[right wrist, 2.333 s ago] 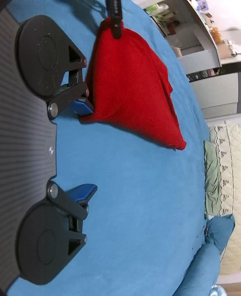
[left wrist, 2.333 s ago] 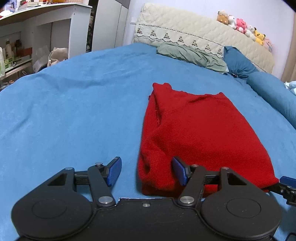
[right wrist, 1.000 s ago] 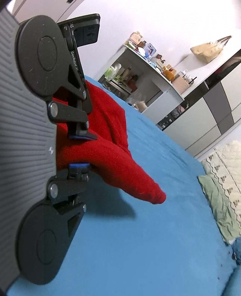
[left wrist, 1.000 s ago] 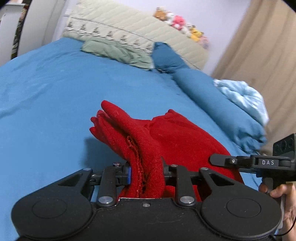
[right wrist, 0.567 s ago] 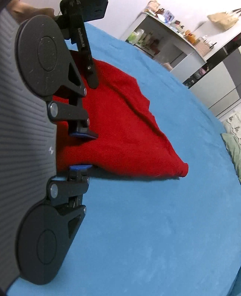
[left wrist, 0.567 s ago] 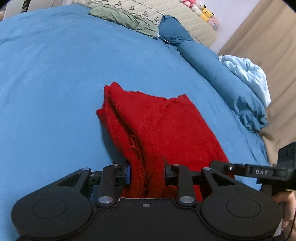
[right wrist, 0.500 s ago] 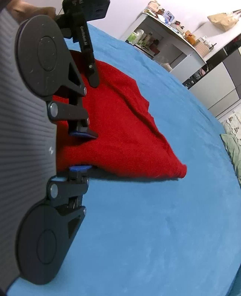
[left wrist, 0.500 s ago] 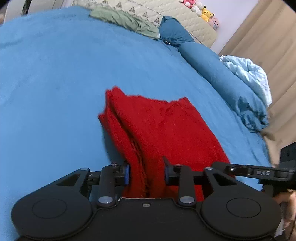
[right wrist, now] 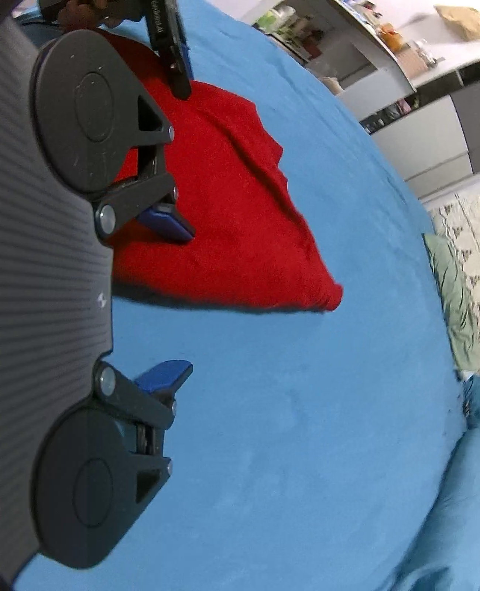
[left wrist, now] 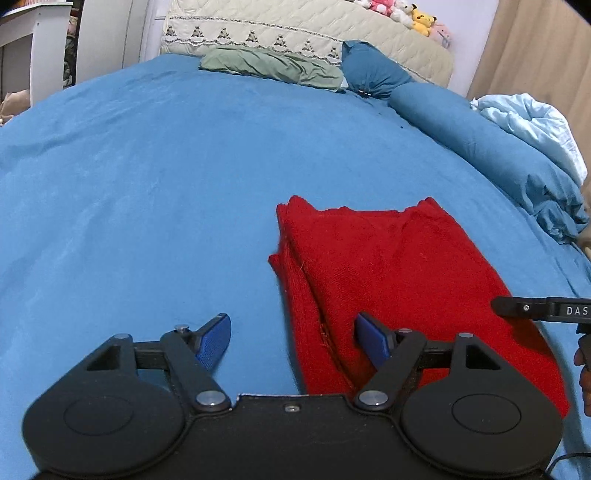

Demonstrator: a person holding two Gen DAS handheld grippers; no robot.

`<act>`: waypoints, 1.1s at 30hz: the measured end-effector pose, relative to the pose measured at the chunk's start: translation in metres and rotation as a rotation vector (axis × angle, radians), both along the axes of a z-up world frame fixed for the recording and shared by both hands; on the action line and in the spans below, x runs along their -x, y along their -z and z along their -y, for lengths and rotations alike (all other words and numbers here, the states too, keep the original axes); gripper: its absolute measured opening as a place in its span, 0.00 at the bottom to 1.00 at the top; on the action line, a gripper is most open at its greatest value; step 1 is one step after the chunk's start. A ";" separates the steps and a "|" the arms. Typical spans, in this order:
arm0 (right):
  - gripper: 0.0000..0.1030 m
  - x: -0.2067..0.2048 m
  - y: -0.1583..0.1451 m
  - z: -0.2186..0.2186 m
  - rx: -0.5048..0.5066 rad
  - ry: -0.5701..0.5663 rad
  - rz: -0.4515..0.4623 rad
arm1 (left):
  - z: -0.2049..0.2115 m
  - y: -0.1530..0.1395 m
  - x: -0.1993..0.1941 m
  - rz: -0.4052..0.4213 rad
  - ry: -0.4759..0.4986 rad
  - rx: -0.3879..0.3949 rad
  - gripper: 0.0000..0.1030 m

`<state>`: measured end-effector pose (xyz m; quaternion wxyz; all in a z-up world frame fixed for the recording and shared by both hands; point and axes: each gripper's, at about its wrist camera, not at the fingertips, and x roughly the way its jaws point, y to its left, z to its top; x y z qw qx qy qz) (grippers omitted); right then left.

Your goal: Fold small clothes

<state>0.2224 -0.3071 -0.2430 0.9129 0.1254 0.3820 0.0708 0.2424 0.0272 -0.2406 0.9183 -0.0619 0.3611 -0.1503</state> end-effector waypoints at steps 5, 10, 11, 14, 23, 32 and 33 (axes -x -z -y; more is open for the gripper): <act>0.85 0.004 -0.024 -0.013 0.009 0.015 0.015 | 0.001 -0.023 0.005 -0.018 -0.028 -0.018 0.71; 0.85 0.036 -0.083 -0.021 0.000 0.024 0.072 | 0.001 -0.082 0.040 0.039 -0.044 -0.051 0.73; 0.85 0.046 -0.096 -0.022 0.001 0.021 0.078 | 0.001 -0.094 0.049 0.045 -0.049 -0.054 0.73; 0.87 0.079 -0.136 -0.027 0.040 0.022 0.098 | 0.004 -0.135 0.084 0.076 -0.065 -0.093 0.78; 1.00 0.192 -0.202 -0.043 0.131 -0.003 0.091 | 0.013 -0.212 0.202 0.115 -0.119 -0.133 1.00; 1.00 0.275 -0.215 -0.066 0.249 -0.008 0.085 | 0.022 -0.210 0.277 0.102 -0.141 -0.176 1.00; 1.00 0.280 -0.214 -0.067 0.254 0.000 0.079 | 0.023 -0.208 0.282 0.103 -0.144 -0.180 1.00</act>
